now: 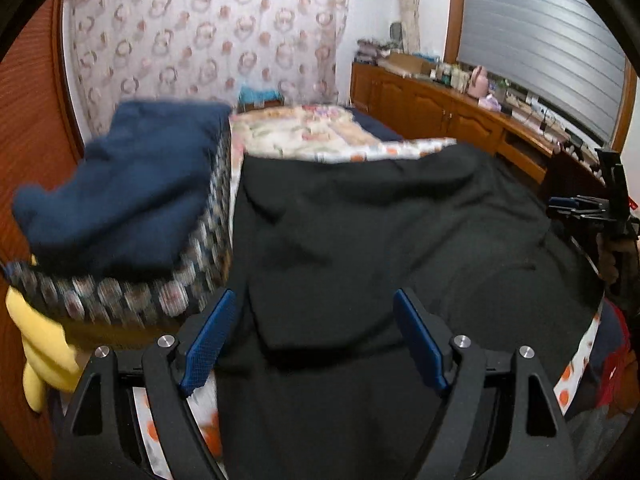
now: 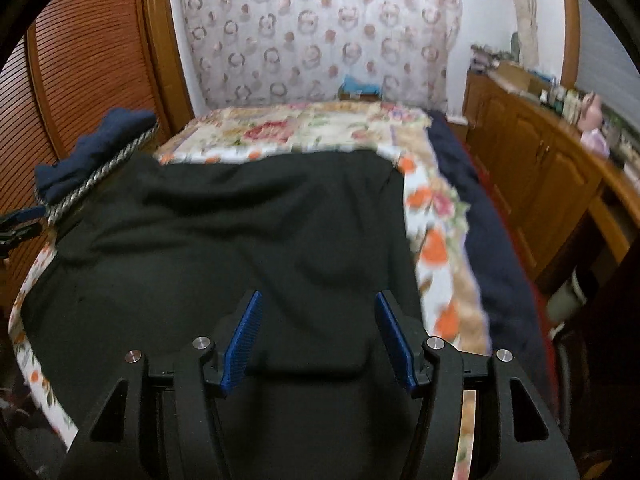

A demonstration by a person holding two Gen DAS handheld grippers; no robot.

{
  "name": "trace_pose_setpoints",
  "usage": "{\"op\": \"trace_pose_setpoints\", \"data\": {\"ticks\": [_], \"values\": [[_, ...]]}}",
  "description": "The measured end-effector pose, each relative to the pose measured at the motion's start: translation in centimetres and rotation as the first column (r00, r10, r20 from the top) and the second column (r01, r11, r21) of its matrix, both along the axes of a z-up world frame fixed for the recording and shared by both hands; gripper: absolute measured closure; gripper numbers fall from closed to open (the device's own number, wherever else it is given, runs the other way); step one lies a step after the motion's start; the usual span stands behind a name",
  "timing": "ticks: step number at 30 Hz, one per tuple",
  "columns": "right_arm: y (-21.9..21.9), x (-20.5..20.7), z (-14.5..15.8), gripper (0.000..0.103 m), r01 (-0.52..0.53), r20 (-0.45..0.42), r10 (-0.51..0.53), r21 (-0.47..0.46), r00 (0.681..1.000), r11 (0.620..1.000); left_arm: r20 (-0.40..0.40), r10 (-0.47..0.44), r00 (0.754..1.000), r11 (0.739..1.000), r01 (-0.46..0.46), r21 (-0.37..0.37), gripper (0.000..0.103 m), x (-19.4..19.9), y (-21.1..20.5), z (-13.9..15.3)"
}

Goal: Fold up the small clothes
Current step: 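Lay the shirt flat on the sheet and open both tools, then lower both tools to the shirt hem and close on it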

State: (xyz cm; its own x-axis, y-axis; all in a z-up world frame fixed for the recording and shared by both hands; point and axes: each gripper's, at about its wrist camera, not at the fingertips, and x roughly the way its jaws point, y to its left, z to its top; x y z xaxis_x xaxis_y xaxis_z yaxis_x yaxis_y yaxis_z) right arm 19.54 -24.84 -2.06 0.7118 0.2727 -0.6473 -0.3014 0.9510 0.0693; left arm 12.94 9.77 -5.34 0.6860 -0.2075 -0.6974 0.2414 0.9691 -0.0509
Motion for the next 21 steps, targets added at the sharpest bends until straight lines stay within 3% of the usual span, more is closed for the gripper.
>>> {"op": "trace_pose_setpoints", "data": {"ticks": [8, 16, 21], "values": [[-2.0, 1.2, 0.3, 0.043, 0.039, -0.071, -0.04, -0.011, 0.997, 0.999, -0.076, 0.031, 0.997, 1.0, -0.031, 0.0, 0.021, -0.9, 0.0, -2.9], [-2.4, 2.5, 0.6, 0.043, 0.047, -0.054, -0.048, -0.019, 0.997, 0.999, -0.135, 0.035, 0.99, 0.999, -0.033, 0.015, 0.021, -1.1, 0.5, -5.3], [-2.2, 2.9, 0.4, 0.043, 0.041, -0.043, -0.043, -0.04, 0.998, 0.998, -0.109, 0.039, 0.993, 0.997, -0.032, 0.067, 0.019, -1.2, -0.1, -5.5]]}}
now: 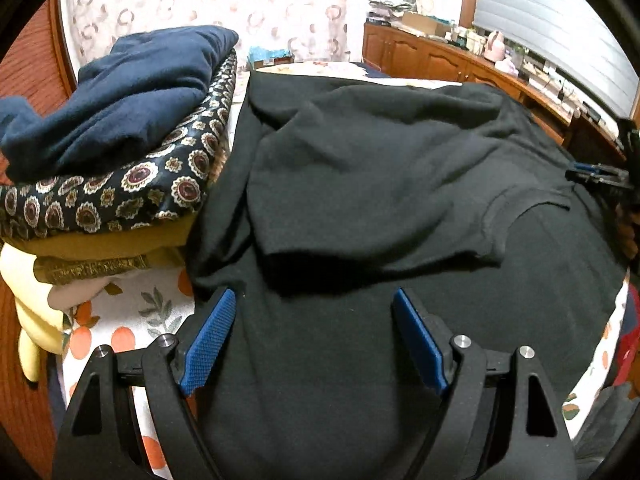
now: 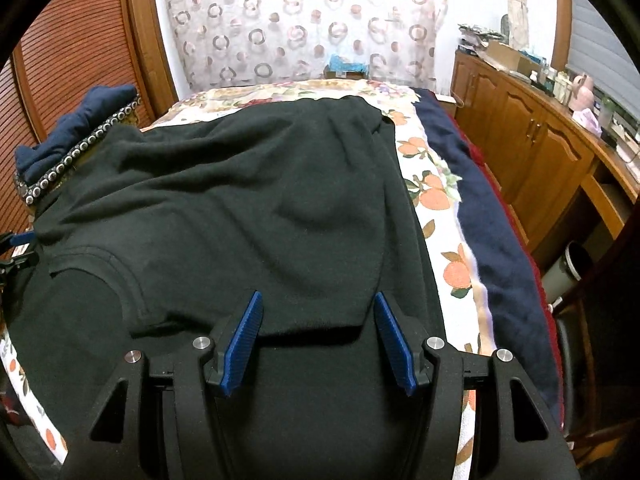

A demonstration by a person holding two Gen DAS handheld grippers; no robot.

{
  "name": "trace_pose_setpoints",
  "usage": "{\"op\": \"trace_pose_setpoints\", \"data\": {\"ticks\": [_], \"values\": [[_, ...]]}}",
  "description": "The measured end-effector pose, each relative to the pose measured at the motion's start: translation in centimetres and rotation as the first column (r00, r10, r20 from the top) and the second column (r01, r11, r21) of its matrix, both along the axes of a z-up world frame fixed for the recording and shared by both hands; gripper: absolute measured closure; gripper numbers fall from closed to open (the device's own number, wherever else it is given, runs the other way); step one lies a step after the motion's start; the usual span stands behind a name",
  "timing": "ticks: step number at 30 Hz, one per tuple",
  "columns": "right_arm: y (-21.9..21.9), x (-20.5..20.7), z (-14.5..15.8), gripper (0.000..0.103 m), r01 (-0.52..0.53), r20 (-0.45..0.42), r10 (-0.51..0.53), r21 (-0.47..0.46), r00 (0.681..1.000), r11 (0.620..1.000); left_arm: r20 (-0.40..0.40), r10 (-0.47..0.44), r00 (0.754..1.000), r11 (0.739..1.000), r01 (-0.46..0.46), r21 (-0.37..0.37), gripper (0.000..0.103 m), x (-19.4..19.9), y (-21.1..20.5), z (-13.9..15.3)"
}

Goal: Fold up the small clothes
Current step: 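Lower both tools to the shirt hem and close on it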

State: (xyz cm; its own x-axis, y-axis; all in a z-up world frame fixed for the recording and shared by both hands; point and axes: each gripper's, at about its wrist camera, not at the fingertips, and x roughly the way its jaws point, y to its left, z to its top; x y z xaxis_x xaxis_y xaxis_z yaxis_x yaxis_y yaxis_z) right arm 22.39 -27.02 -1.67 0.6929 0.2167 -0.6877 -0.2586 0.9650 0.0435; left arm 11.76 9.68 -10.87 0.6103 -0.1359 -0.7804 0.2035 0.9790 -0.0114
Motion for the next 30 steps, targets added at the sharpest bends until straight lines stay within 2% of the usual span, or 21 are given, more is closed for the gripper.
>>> {"op": "trace_pose_setpoints", "data": {"ticks": [7, 8, 9, 20, 22, 23, 25, 27, 30], "values": [[1.6, -1.6, -2.5, 0.043, 0.001, 0.015, -0.001, -0.019, 1.0, 1.0, -0.009, 0.003, 1.0, 1.0, -0.003, 0.001, 0.012, 0.4, 0.0, 0.0], [1.6, -1.6, -2.6, 0.043, 0.001, 0.016, 0.0, -0.018, 1.0, 1.0, -0.011, 0.005, 1.0, 1.0, -0.005, 0.002, 0.01, 0.4, 0.0, -0.1], [1.6, -1.6, -2.6, 0.043, 0.0, 0.016, 0.0, -0.018, 1.0, 1.0, -0.019, 0.007, 1.0, 1.0, -0.007, 0.004, 0.0, 0.5, 0.1, -0.2], [1.3, -1.3, -2.8, 0.043, -0.003, 0.02, 0.004, -0.033, 1.0, 0.999, -0.031, -0.015, 0.999, 1.0, 0.015, 0.002, 0.001, 0.9, 0.2, -0.2], [1.3, -1.3, -2.8, 0.043, -0.004, 0.021, 0.004, -0.033, 1.0, 0.999, -0.017, -0.018, 1.0, 0.999, 0.018, -0.034, 0.012, 0.5, 0.4, 0.2], [1.3, -1.3, -2.8, 0.043, -0.004, 0.021, 0.004, -0.035, 1.0, 0.999, -0.003, -0.014, 1.0, 0.997, 0.014, -0.075, 0.019, 0.3, 0.7, 0.7], [1.3, -1.3, -2.8, 0.043, -0.004, 0.021, 0.005, -0.037, 1.0, 0.999, 0.016, 0.008, 1.0, 0.992, -0.006, -0.125, 0.026, 0.1, 1.2, 1.5], [1.3, -1.2, -2.8, 0.043, -0.005, 0.022, 0.006, -0.039, 1.0, 0.999, 0.03, 0.028, 0.999, 0.99, -0.023, -0.141, 0.039, 0.1, 1.6, 2.1], [1.2, -1.2, -2.8, 0.043, -0.006, 0.022, 0.007, -0.039, 1.0, 0.999, 0.029, 0.049, 0.998, 0.988, -0.045, -0.149, 0.052, 0.7, 2.0, 2.4]]}}
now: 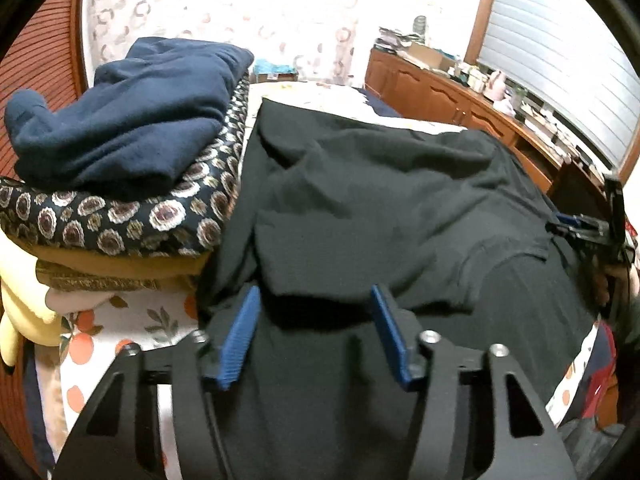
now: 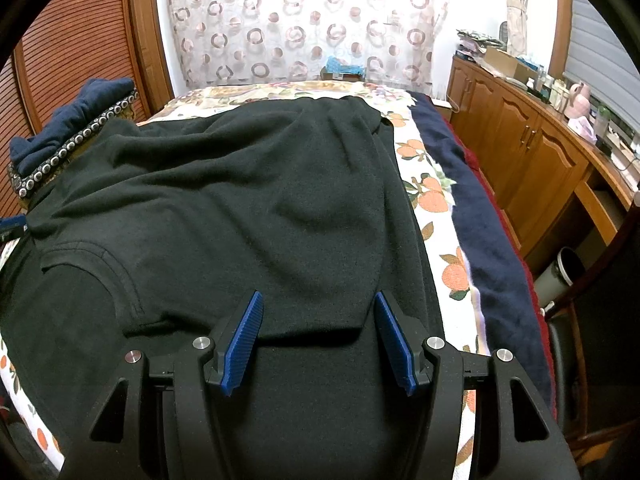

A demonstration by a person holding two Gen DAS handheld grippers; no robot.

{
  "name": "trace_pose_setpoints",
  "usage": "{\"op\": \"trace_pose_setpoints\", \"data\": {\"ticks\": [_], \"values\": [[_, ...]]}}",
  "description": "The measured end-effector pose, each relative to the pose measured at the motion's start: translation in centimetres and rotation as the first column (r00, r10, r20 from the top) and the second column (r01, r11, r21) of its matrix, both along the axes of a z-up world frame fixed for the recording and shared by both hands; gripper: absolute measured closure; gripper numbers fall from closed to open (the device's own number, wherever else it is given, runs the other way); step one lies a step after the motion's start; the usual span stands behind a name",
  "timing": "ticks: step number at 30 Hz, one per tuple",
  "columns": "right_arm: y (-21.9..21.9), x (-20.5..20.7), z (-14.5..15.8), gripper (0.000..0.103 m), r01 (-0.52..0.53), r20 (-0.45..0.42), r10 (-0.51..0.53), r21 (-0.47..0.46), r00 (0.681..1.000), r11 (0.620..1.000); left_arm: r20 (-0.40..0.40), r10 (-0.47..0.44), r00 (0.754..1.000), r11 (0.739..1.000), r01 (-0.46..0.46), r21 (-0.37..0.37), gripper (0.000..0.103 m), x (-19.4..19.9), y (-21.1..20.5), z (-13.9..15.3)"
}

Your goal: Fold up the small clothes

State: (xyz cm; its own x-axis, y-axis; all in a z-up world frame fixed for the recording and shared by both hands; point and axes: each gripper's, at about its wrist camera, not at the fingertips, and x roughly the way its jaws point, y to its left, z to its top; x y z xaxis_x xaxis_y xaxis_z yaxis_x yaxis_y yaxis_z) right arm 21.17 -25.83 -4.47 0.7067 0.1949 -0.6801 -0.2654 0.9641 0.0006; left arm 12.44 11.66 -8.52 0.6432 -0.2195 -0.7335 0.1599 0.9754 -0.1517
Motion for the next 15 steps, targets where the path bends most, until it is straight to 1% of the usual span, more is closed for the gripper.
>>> {"op": "trace_pose_setpoints", "data": {"ticks": [1, 2, 3, 7, 8, 9, 10, 11, 12, 13, 15], "values": [[0.0, 0.0, 0.0, 0.043, 0.0, 0.0, 0.0, 0.0, 1.0, 1.0, -0.007, 0.005, 1.0, 1.0, -0.005, -0.006, 0.055, 0.3, 0.1, -0.1], [0.0, 0.0, 0.0, 0.043, 0.0, 0.0, 0.0, 0.0, 1.0, 1.0, -0.015, 0.011, 1.0, 1.0, -0.012, -0.011, 0.061, 0.6, 0.2, -0.2], [0.0, 0.0, 0.0, 0.043, 0.0, 0.001, 0.0, 0.0, 1.0, 1.0, -0.022, 0.015, 1.0, 1.0, -0.016, -0.016, 0.062, 0.9, 0.3, -0.3], [0.0, 0.0, 0.0, 0.043, 0.0, 0.001, 0.0, 0.002, 1.0, 1.0, -0.049, 0.025, 0.998, 0.999, -0.027, -0.031, 0.063, 1.8, 0.2, -1.0], [0.0, 0.0, 0.0, 0.047, 0.0, 0.001, 0.0, 0.004, 1.0, 1.0, -0.054, 0.023, 0.998, 0.999, -0.024, -0.031, 0.064, 1.9, 0.2, -1.1], [-0.1, 0.0, 0.0, 0.053, 0.003, 0.003, -0.003, 0.005, 1.0, 1.0, -0.056, 0.017, 0.998, 0.999, -0.019, -0.033, 0.072, 2.0, 0.2, -1.2], [-0.2, 0.0, 0.0, 0.057, 0.002, 0.004, -0.002, 0.011, 1.0, 1.0, -0.057, 0.009, 0.998, 0.999, -0.011, -0.037, 0.076, 2.0, 0.1, -1.3], [-0.2, 0.0, 0.1, 0.065, -0.004, 0.004, 0.004, 0.017, 1.0, 1.0, -0.056, 0.004, 0.998, 0.999, -0.006, -0.042, 0.082, 2.0, 0.1, -1.4], [-0.2, 0.0, 0.1, 0.073, -0.011, 0.005, 0.01, 0.022, 1.0, 1.0, -0.053, 0.002, 0.999, 0.999, -0.005, -0.041, 0.091, 2.0, 0.2, -1.3], [-0.1, 0.0, 0.1, 0.076, -0.013, 0.006, 0.013, 0.024, 1.0, 1.0, -0.044, 0.001, 0.999, 0.999, -0.003, -0.043, 0.093, 1.8, 0.2, -1.2], [0.0, 0.0, 0.1, 0.091, -0.023, 0.01, 0.022, 0.025, 1.0, 0.999, -0.023, -0.002, 1.0, 0.999, 0.0, -0.05, 0.096, 1.6, 0.3, -0.7]]}}
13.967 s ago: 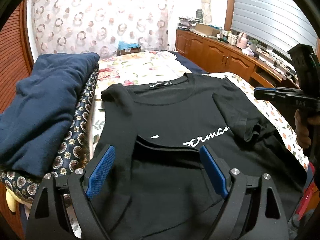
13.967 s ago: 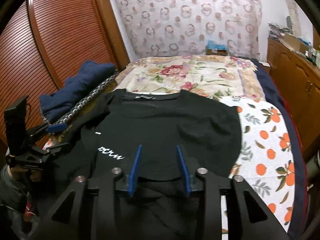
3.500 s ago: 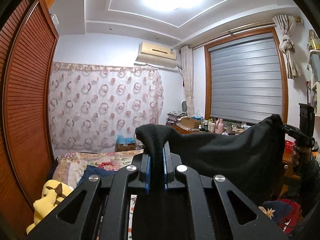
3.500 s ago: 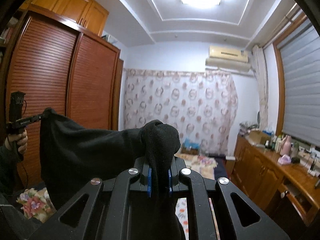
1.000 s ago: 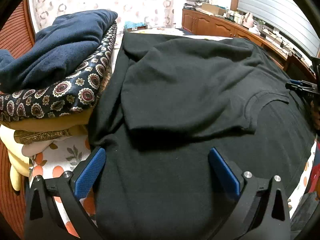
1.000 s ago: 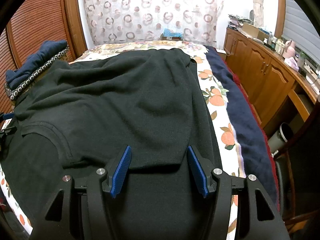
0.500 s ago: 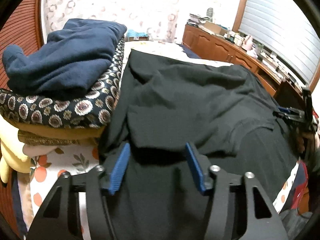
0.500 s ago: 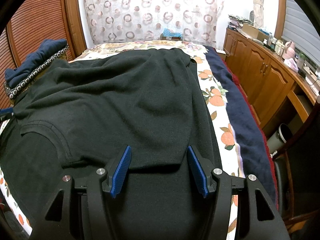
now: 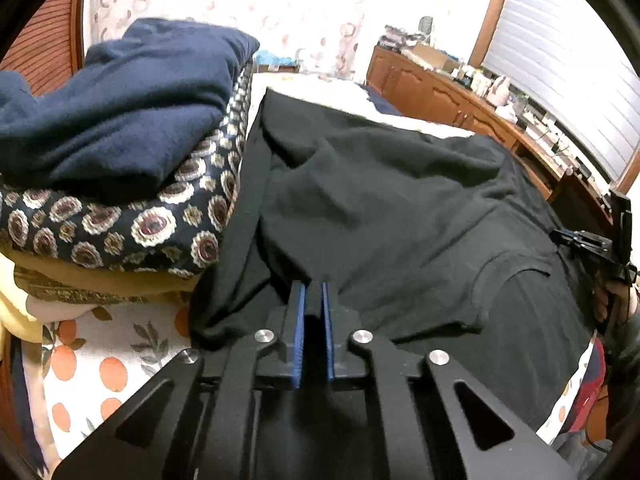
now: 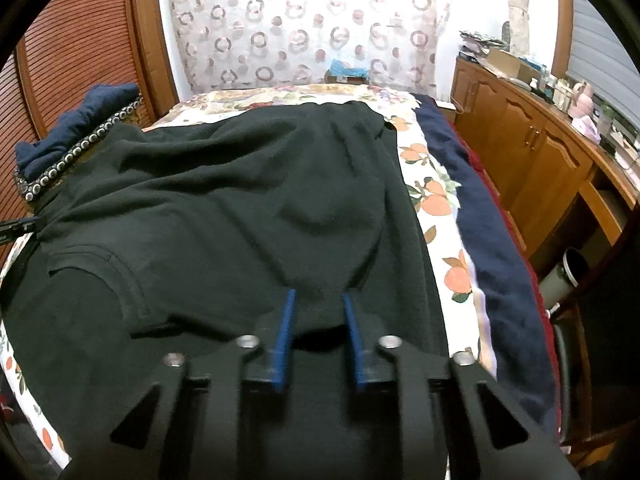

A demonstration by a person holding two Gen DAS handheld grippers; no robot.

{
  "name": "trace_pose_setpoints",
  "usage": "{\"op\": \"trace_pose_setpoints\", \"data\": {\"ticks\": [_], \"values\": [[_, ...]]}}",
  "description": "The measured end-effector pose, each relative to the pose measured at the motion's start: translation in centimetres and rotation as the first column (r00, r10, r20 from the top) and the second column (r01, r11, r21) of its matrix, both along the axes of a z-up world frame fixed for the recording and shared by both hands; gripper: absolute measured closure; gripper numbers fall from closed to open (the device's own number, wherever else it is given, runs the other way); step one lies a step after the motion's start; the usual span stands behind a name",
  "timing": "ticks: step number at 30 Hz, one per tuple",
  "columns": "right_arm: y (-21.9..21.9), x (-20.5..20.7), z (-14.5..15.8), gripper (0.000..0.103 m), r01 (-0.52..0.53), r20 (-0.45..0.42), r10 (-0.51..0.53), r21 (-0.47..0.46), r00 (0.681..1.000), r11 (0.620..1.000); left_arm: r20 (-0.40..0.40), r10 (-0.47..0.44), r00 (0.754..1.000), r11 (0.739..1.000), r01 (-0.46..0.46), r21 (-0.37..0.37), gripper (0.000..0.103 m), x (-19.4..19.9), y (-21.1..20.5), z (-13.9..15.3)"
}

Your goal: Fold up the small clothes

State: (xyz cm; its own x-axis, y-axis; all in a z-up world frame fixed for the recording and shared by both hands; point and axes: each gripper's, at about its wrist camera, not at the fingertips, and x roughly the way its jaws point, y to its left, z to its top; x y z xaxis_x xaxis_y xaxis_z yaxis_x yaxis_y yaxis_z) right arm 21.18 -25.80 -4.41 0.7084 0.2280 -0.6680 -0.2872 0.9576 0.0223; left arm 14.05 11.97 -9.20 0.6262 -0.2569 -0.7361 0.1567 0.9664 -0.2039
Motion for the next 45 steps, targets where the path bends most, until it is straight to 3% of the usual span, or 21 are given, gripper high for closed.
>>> {"op": "trace_pose_setpoints", "data": {"ticks": [14, 26, 34, 40, 45], "values": [[0.3, -3.5, 4.1, 0.099, -0.042, 0.192, 0.032, 0.048, 0.981, 0.998, 0.18, 0.0, 0.984, 1.0, 0.006, -0.028, 0.097, -2.6, -0.9, 5.9], [-2.1, -10.0, 5.2, 0.099, -0.093, 0.241, 0.072, 0.074, 0.968, 0.993, 0.239, -0.002, 0.971, 0.999, 0.014, -0.048, 0.097, -7.8, 0.3, 7.7], [-3.1, -12.8, 3.9, 0.099, -0.109, 0.184, 0.095, 0.069, 0.978, 0.992, 0.172, 0.022, 0.985, 0.999, -0.015, -0.042, 0.097, -9.7, 0.8, 4.9], [-2.6, -11.1, 0.8, 0.099, -0.096, 0.08, 0.092, 0.048, 0.993, 0.994, 0.084, 0.042, 0.996, 0.999, -0.041, -0.019, 0.097, -9.5, 0.4, 2.0], [-1.6, -9.1, 0.5, 0.098, -0.082, 0.067, 0.081, 0.006, 0.994, 0.997, 0.053, 0.052, 0.997, 0.998, -0.053, 0.018, 0.094, -9.7, -0.2, 1.1]]}}
